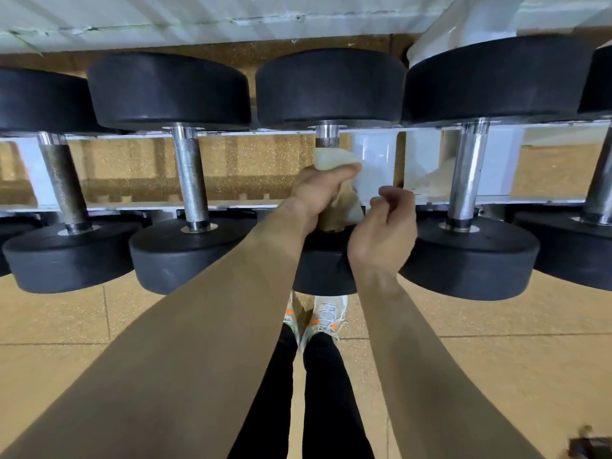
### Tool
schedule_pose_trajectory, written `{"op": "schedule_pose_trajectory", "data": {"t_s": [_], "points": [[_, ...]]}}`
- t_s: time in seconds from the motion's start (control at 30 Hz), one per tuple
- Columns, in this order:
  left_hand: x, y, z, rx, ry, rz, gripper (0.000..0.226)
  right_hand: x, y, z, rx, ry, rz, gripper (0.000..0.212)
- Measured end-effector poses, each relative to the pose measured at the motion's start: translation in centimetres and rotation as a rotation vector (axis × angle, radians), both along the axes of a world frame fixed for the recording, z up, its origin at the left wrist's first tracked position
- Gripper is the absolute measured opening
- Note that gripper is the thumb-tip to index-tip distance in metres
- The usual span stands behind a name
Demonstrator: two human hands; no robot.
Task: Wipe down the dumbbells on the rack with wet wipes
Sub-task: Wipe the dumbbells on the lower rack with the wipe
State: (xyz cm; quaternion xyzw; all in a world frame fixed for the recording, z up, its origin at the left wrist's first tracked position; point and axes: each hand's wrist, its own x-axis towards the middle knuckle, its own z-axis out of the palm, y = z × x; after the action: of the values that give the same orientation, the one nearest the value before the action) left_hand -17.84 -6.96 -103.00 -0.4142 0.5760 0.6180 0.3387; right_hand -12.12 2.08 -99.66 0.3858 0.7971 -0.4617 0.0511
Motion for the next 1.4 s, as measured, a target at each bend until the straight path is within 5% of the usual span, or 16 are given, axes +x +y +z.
{"op": "schedule_pose_trajectory", "data": {"t_s": [0.2, 0.37, 0.53, 0.73, 0.87, 1.07, 1.2, 1.4], "points": [[-2.8, -0.8, 0.5, 0.191, 0.076, 0.088, 0.02, -0.2, 0.2, -0.1, -0.014, -0.001, -0.004, 0.019], [-2.0, -1.7, 1.6, 0.234, 0.02, -0.124, 0.026, -0.3, 0.0, 0.1, 0.004, -0.02, 0.036, 0.018], [-0.5, -1.1, 2.1, 0.009, -0.12, -0.274, 0.017, -0.5, 0.0, 0.2, 0.019, -0.053, 0.061, 0.021], [-2.5, 1.4, 2.2, -0.203, -0.162, -0.076, 0.039, -0.6, 0.1, -0.1, 0.018, -0.076, 0.049, 0.021], [-4.8, 0.5, 2.2, -0.041, -0.01, 0.138, 0.042, -0.5, 0.1, -0.1, 0.006, -0.07, 0.057, 0.026], [-1.8, -2.0, 1.0, 0.293, -0.049, -0.147, 0.023, -0.7, 0.0, 0.0, 0.021, -0.082, 0.075, 0.026], [-0.1, -1.9, 1.1, 0.141, -0.109, -0.243, 0.031, -0.8, 0.0, 0.1, 0.028, -0.102, 0.075, 0.027], [-2.2, 0.9, 1.8, -0.045, -0.18, -0.068, 0.035, -0.8, 0.1, 0.2, 0.022, -0.095, 0.076, 0.029]]}}
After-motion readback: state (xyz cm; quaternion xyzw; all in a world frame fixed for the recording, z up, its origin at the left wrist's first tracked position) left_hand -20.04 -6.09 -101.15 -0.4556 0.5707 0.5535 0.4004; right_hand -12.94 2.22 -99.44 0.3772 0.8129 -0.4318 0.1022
